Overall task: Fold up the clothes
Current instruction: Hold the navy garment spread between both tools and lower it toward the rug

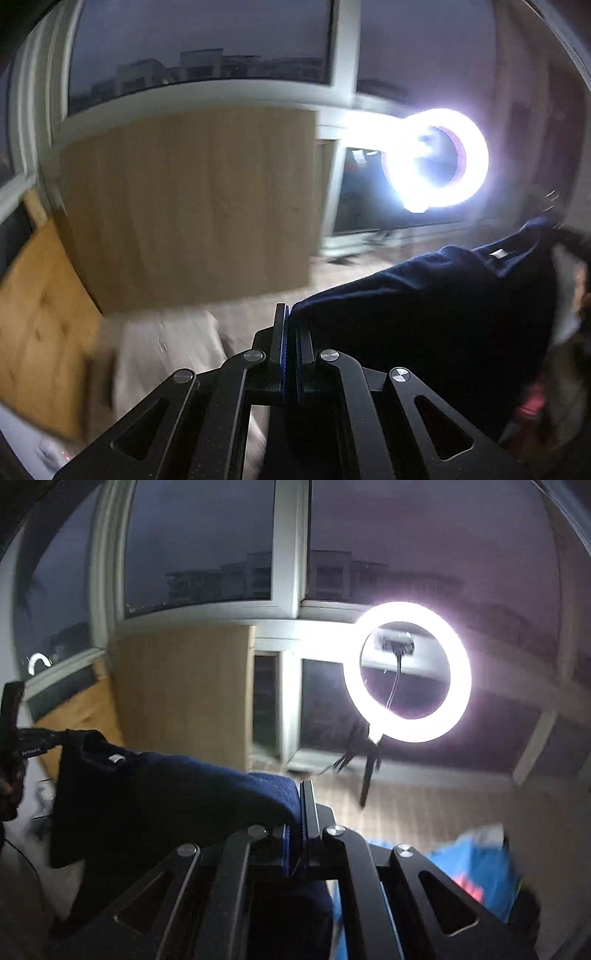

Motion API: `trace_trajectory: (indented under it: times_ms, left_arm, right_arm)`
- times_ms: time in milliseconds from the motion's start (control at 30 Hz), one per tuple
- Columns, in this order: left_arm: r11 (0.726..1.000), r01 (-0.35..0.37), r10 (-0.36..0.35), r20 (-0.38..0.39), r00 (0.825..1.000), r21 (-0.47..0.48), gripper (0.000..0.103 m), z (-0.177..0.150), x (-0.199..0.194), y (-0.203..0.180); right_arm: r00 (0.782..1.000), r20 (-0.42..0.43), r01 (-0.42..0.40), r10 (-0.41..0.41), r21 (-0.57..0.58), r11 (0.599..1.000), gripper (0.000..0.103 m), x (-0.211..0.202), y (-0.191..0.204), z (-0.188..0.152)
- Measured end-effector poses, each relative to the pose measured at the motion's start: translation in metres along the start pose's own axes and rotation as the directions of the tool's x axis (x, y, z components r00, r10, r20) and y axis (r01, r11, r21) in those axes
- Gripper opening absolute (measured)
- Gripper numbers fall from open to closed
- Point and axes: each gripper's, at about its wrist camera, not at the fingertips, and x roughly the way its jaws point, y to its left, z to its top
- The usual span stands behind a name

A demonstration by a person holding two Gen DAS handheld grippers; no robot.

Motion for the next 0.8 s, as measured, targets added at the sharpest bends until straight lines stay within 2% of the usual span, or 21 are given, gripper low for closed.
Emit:
trace_trajectory:
  times_ms: [67, 133, 200, 267, 300, 333, 400, 433, 467, 533, 567, 600, 633, 700, 800]
  left_arm:
    - [0.999, -0.045, 0.045, -0.042, 0.998, -0.012, 0.002, 0.016, 0.056, 0.004]
    - [0.996, -0.079, 0.075, -0.109, 0.991, -0.033, 0.002, 0.016, 0.116, 0.009]
    - [0.990, -0.137, 0.122, -0.250, 0.961, -0.044, 0.002, -0.003, 0.184, 0.019]
    - [0.981, -0.183, 0.143, -0.391, 0.909, -0.067, 0.003, -0.027, 0.242, 0.029]
    - [0.979, -0.192, 0.141, -0.442, 0.886, -0.072, 0.003, -0.039, 0.257, 0.032]
    - [0.979, -0.188, 0.132, -0.457, 0.880, -0.079, 0.003, -0.045, 0.260, 0.033]
    - [0.982, -0.174, 0.123, -0.457, 0.881, -0.070, 0.007, -0.053, 0.253, 0.032]
    - [0.984, -0.166, 0.123, -0.440, 0.890, -0.060, 0.007, -0.052, 0.242, 0.032]
    - [0.988, -0.142, 0.108, -0.408, 0.907, -0.054, 0.008, -0.050, 0.223, 0.030]
    - [0.993, -0.112, 0.096, -0.362, 0.927, -0.024, 0.008, -0.049, 0.183, 0.027]
    - [0.995, -0.103, 0.096, -0.345, 0.934, -0.003, 0.014, -0.051, 0.164, 0.026]
    - [0.995, -0.094, 0.095, -0.328, 0.940, 0.018, 0.028, -0.052, 0.144, 0.024]
    - [0.996, -0.086, 0.094, -0.311, 0.946, 0.039, 0.032, -0.054, 0.124, 0.022]
    - [0.996, -0.061, 0.076, -0.286, 0.955, 0.061, 0.030, -0.065, 0.087, 0.020]
    - [0.998, 0.030, -0.015, -0.289, 0.957, 0.048, 0.030, -0.113, 0.023, 0.019]
  right_arm:
    - [0.998, -0.055, 0.034, -0.035, -0.023, 0.999, 0.004, 0.066, -0.001, 0.008]
    - [0.986, -0.165, 0.035, -0.039, -0.028, 0.999, 0.004, 0.144, -0.001, -0.001]
    - [0.947, -0.321, 0.006, -0.012, -0.017, 1.000, 0.004, 0.228, 0.002, -0.025]
    - [0.890, -0.456, -0.015, 0.012, -0.002, 1.000, 0.005, 0.279, 0.006, -0.055]
    - [0.854, -0.519, -0.024, 0.024, 0.007, 1.000, 0.006, 0.302, 0.008, -0.071]
    - [0.841, -0.540, -0.039, 0.034, 0.002, 0.999, 0.011, 0.307, 0.010, -0.081]
    - [0.845, -0.535, -0.061, 0.032, -0.037, 0.997, 0.021, 0.299, 0.012, -0.091]
    - [0.857, -0.515, -0.057, 0.027, -0.043, 0.997, 0.029, 0.284, 0.009, -0.093]
    - [0.870, -0.492, -0.053, 0.028, -0.036, 0.998, 0.041, 0.265, 0.004, -0.094]
    - [0.890, -0.453, -0.059, 0.048, -0.009, 0.998, 0.048, 0.228, -0.004, -0.097]
    - [0.893, -0.445, -0.066, 0.061, 0.005, 0.998, 0.048, 0.207, -0.006, -0.101]
    - [0.896, -0.439, -0.068, 0.067, 0.014, 0.998, 0.048, 0.186, -0.007, -0.108]
    - [0.898, -0.433, -0.071, 0.074, 0.023, 0.997, 0.048, 0.164, -0.008, -0.114]
    - [0.893, -0.431, -0.103, 0.127, 0.079, 0.992, 0.048, 0.121, -0.006, -0.136]
    - [0.857, -0.457, -0.190, 0.239, 0.153, 0.970, 0.048, 0.064, 0.018, -0.190]
